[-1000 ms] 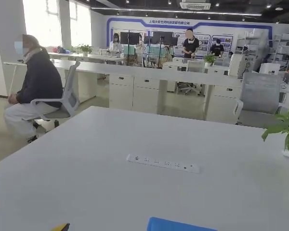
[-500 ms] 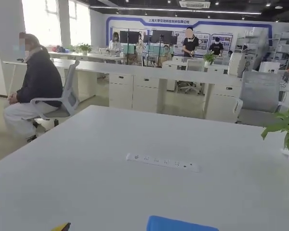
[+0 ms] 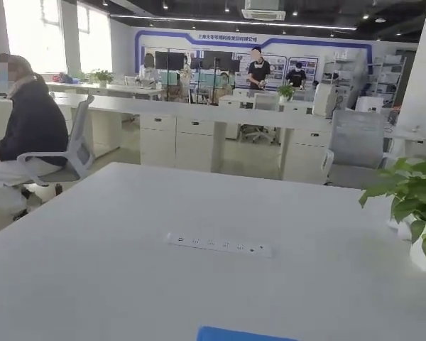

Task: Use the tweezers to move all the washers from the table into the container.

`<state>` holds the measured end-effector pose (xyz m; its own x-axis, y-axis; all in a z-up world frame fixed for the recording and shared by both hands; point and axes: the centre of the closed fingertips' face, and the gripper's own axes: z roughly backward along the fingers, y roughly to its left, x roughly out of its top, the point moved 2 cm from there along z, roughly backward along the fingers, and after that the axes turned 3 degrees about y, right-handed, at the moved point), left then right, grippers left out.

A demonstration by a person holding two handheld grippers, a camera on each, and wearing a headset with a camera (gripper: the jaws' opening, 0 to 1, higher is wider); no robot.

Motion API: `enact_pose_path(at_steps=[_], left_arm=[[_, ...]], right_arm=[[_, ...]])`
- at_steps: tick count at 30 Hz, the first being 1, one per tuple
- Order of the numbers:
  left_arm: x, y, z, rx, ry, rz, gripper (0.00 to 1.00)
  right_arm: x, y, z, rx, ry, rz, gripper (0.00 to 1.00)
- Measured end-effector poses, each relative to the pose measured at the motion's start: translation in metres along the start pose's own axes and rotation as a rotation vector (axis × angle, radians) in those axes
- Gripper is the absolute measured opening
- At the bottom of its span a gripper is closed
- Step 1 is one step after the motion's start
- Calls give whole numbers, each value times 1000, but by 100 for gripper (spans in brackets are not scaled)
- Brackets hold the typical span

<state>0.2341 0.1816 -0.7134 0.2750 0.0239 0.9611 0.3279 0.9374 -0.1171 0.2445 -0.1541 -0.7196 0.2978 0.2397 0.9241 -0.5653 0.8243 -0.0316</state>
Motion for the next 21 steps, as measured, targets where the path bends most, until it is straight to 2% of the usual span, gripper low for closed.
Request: enact_pose_path(at_steps=[5,7,9,10,12,14,15,16,19,21], left_arm=[[-14,-11,-4,-88,95,24,86],[-17,-18,-5,-140,122,19,78],[-22,-22,-6,-180,159,-28,71],[-27,-23,-6,-201,197,-52,69],[-31,-25,-7,-231,229,-48,65],[-34,-24,-8,-261,244,-46,63],[-36,-24,-8,-288,269,-57,60],[-36,-23,-8,-284,271,-67,58],[-40,-25,-8,-325,312,-94,55],[-47,-29,-7,-370,359,-116,53]], right_arm=[[6,6,-3,26,60,63,80],[12,12,-6,80,74,104,71],[13,16,-12,137,78,127,58],[12,19,-14,157,83,135,54],[10,28,-21,209,106,166,47],[10,42,-28,262,125,179,42],[10,52,-32,302,133,184,39],[9,56,-34,319,147,193,37],[2,73,-42,381,197,247,35],[-5,84,-47,426,232,296,33]])
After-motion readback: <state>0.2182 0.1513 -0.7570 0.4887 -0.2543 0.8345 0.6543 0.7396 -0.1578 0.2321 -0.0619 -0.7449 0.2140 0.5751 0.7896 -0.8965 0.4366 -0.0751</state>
